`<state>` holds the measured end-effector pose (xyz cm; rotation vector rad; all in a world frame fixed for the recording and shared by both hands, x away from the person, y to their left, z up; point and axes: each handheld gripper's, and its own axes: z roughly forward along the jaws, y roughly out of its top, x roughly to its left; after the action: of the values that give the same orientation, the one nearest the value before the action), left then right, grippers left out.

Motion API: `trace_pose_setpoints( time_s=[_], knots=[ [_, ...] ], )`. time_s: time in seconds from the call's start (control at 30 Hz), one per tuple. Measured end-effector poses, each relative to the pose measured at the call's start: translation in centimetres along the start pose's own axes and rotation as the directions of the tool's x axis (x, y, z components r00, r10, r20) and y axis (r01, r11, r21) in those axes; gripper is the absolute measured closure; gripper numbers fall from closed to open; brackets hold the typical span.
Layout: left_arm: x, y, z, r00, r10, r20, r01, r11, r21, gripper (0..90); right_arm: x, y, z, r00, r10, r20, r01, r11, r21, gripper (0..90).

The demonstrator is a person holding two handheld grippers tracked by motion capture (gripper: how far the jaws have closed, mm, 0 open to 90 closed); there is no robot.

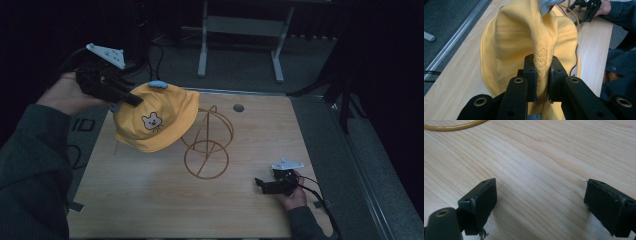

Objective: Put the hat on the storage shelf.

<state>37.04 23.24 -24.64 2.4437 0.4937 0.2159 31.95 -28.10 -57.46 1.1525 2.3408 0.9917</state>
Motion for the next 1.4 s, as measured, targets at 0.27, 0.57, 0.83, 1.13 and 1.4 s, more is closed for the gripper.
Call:
trace_pose_setpoints(
  time_s=[0.27, 0.57, 0.83, 1.13, 1.4],
  knots=[
    [0.0, 0.5, 0.3, 1.0, 0.004, -0.002, -0.004, 1.0, -0.001, 79.6, 0.0, 0.0, 0.0, 1.0, 0.0, 0.0, 0.0, 1.0, 0.0, 11.1],
    [-0.1, 0.8, 0.5, 1.0, 0.008, 0.001, -0.008, 0.9999, -0.008, 79.6, 0.0, 0.0, 0.0, 1.0, 0.0, 0.0, 0.0, 1.0, 0.0, 11.1],
    [-0.1, 1.2, 0.9, 0.9999, 0.012, 0.008, -0.012, 0.9998, -0.013, 79.6, 0.0, 0.0, 0.0, 1.0, 0.0, 0.0, 0.0, 1.0, 0.0, 11.1],
    [0.0, 1.8, 1.4, 0.9999, 0.013, 0.006, -0.013, 0.9998, -0.014, 79.6, 0.0, 0.0, 0.0, 1.0, 0.001, 0.0, -0.001, 1.0, 0.001, 11.1],
    [-0.1, 2.3, 1.9, 0.9998, 0.021, 0.005, -0.021, 0.9996, -0.016, 79.6, 0.0, 0.0, 0.0, 1.0, 0.0, 0.0, 0.0, 1.0, 0.0, 11.1]
  ],
)
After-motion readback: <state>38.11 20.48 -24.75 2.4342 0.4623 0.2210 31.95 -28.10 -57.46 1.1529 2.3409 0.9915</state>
